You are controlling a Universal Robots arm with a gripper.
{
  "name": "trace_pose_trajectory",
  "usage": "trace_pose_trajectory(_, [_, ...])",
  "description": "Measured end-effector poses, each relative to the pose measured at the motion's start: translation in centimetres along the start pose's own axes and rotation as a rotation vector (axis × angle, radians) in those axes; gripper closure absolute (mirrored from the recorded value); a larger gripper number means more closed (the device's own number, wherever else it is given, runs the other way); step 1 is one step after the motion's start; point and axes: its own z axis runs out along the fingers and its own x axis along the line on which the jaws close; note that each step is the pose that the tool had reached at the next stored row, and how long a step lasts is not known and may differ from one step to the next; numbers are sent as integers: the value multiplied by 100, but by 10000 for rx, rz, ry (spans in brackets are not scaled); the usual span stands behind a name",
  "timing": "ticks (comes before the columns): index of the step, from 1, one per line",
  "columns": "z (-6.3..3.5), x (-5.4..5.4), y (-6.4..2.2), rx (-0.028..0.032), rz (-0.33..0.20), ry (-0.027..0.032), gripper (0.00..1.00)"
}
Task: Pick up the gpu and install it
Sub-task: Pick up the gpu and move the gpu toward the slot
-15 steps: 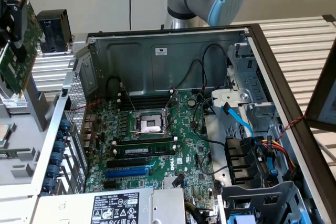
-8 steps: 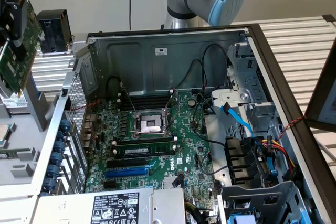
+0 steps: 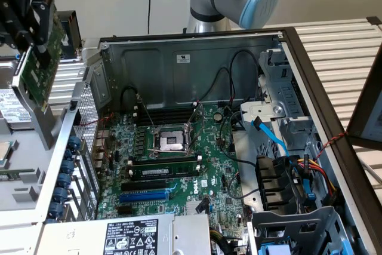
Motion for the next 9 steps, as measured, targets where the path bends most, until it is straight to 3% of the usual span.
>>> trace_pose_trajectory(9, [-349, -279, 7, 3, 24, 130, 72])
